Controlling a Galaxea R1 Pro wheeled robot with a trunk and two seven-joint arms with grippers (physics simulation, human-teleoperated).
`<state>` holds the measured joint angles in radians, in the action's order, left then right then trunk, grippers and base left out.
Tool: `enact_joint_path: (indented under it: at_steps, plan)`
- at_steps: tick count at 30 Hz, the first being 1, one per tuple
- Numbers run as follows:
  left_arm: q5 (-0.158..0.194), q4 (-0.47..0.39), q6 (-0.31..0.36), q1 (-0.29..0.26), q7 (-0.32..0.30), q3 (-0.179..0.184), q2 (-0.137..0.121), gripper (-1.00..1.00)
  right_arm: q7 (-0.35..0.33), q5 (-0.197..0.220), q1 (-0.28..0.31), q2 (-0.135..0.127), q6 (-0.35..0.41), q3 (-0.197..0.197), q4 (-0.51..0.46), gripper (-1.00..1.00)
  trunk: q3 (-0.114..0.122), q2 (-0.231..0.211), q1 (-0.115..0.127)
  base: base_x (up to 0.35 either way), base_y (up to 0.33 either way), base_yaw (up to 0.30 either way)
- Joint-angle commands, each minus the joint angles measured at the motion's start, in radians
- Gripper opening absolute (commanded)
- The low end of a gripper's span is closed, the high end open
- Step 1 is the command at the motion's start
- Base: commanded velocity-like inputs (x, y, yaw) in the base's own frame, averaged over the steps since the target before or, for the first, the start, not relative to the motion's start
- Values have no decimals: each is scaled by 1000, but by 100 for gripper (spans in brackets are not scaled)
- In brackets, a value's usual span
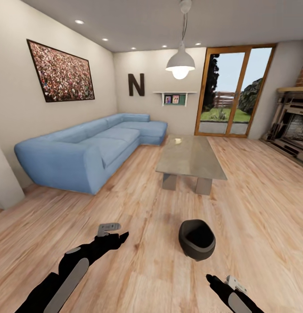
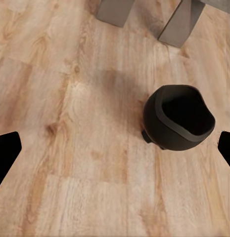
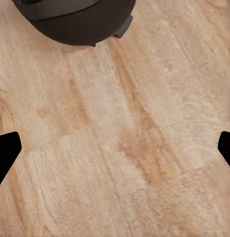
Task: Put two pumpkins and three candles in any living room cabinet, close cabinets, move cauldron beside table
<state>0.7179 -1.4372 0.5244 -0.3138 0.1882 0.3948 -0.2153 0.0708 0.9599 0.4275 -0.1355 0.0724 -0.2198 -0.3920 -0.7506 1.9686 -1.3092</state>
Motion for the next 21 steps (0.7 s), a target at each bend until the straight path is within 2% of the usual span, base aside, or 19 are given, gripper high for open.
enact_joint_path:
  at_steps: [1,4,7,15,21]
  plan:
    - [11,-2,2,-1,10,2,-1,100,7,6,0,-1,3,5,-2,100,-2,0,0,97,-5,-220]
    - [11,-2,2,-1,10,2,-1,100,4,6,0,-1,5,41,-2,100,-6,0,0,96,-71,-207]
    - [11,-2,2,-1,10,2,-1,100,3,6,0,-1,6,53,-2,100,-10,0,0,52,-197,-189]
    - [11,-2,2,-1,10,3,-1,100,4,6,0,-1,6,57,-2,100,-20,0,0,17,-263,-173]
    - [11,-2,2,-1,10,1,-1,100,3,0,0,-1,-2,56,-3,100,-27,0,0,167,-230,-125]
